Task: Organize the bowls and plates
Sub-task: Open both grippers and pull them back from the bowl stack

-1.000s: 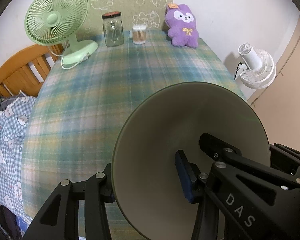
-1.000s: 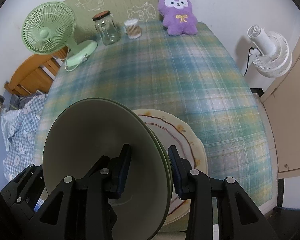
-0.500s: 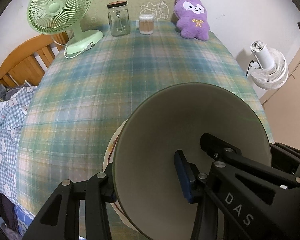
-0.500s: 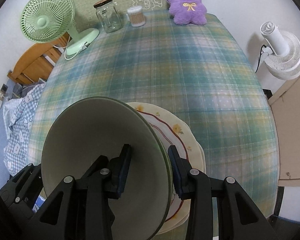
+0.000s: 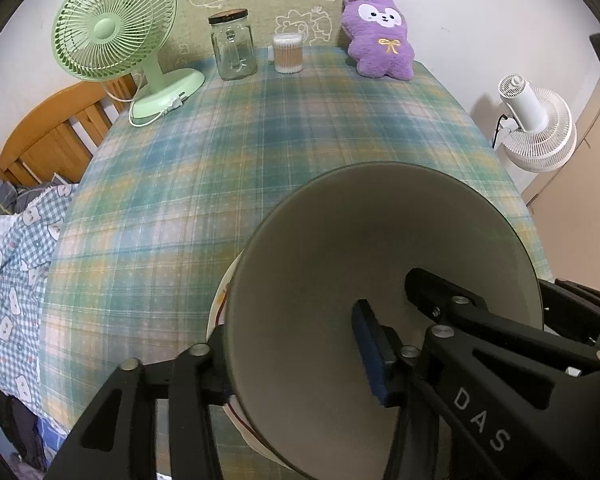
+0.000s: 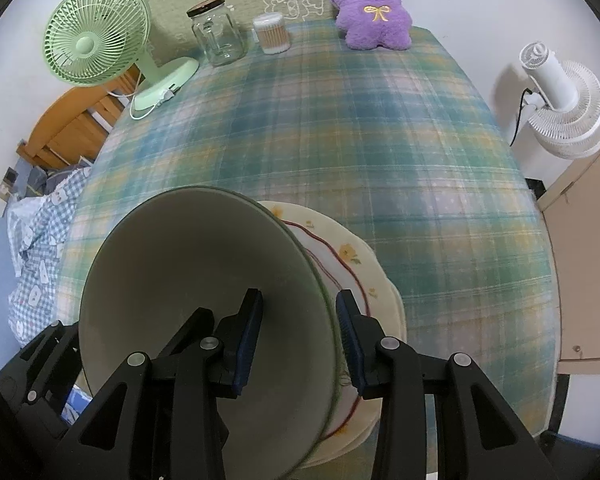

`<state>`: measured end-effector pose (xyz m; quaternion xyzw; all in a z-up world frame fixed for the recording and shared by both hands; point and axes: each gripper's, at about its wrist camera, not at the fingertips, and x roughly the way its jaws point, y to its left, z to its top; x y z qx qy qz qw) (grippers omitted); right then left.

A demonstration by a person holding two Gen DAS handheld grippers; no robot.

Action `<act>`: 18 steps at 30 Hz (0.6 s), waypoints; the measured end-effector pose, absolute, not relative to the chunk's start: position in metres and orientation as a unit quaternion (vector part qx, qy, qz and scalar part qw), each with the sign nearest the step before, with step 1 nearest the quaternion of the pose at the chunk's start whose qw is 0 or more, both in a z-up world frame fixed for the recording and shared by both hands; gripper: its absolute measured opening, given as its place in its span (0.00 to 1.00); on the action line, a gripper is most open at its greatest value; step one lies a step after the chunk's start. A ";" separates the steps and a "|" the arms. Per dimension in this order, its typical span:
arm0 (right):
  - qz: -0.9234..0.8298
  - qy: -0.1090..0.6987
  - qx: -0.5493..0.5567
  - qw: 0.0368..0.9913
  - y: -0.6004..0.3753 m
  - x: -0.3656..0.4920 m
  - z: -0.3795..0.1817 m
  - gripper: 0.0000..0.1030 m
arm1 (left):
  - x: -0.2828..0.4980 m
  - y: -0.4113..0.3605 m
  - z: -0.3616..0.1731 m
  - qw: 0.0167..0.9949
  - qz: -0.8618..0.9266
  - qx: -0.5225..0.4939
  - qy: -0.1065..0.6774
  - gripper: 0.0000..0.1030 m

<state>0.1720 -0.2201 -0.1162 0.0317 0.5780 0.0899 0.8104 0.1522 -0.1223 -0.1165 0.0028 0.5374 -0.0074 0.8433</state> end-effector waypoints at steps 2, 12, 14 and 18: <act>0.086 0.579 0.029 0.810 -0.222 0.171 -0.115 0.49 | 0.150 -0.125 -0.114 0.846 -0.007 0.010 0.534 0.65; 0.083 0.553 0.022 0.829 -0.232 0.163 -0.089 0.72 | 0.138 -0.126 -0.087 0.864 0.025 0.025 0.503 0.78; 0.087 0.543 0.018 0.835 -0.231 0.160 -0.080 0.72 | 0.134 -0.122 -0.078 0.870 0.029 0.022 0.491 0.81; 0.085 0.515 0.005 0.853 -0.224 0.154 -0.059 0.72 | 0.126 -0.110 -0.062 0.883 0.038 0.011 0.467 0.86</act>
